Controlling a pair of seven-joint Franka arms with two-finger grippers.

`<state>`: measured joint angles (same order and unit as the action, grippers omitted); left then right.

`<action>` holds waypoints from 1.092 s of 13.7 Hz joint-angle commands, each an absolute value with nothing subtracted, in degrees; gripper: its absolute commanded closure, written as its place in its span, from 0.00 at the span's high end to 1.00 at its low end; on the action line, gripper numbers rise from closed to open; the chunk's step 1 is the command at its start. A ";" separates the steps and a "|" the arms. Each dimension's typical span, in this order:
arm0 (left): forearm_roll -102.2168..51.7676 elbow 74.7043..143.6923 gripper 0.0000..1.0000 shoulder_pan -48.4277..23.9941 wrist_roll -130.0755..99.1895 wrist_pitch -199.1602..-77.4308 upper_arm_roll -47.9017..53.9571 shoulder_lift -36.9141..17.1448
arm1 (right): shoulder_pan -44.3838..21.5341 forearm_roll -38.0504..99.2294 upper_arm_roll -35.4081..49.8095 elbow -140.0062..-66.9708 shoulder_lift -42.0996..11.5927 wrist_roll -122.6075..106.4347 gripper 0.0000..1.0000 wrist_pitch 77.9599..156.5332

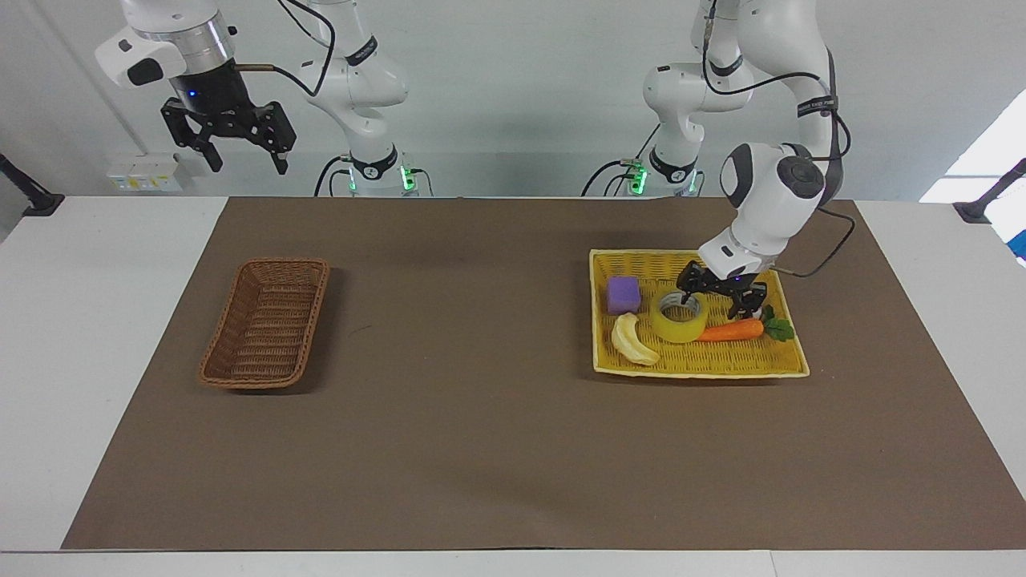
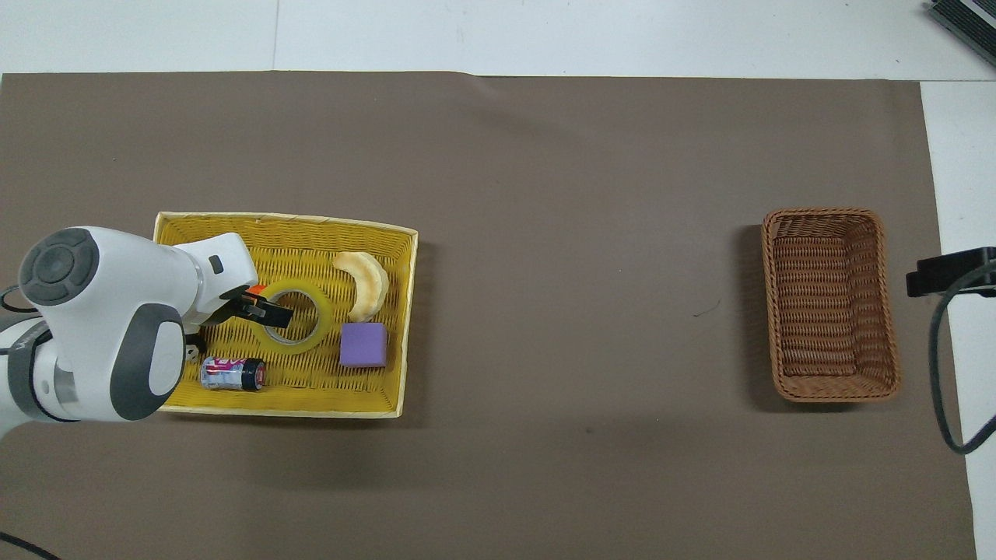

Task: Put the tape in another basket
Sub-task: 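Reach the left gripper into the yellow basket toward the yellow tape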

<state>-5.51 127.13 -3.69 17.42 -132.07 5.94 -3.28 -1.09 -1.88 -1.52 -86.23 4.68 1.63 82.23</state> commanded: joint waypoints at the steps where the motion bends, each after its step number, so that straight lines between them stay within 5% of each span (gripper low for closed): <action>1: -5.89 128.49 0.86 -5.62 16.09 -135.69 5.10 -5.00 | -0.18 -1.67 -1.14 -87.01 5.10 0.53 1.00 82.79; 3: -5.89 128.94 0.21 -5.02 16.87 -136.05 5.10 -5.19 | -0.18 -1.67 -1.14 -87.01 5.10 0.53 1.00 82.79; 4: -5.89 128.94 0.00 -5.01 16.70 -136.05 5.10 -5.19 | -0.18 -1.67 -1.14 -87.01 5.10 0.53 1.00 82.79; 10: -5.80 126.48 0.00 -4.92 15.47 -133.52 5.01 -5.01 | -0.09 -1.67 -1.23 -87.63 5.54 0.26 1.00 82.88; 15: -5.62 117.79 0.00 -4.83 13.63 -120.17 5.01 -4.57 | -0.09 -0.70 -1.32 -89.74 6.94 -0.08 1.00 82.36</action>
<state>-5.54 120.79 -4.25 15.35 -125.43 5.61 -5.61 -1.05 -1.86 -1.55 -87.22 5.02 1.63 82.15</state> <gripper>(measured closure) 0.771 0.000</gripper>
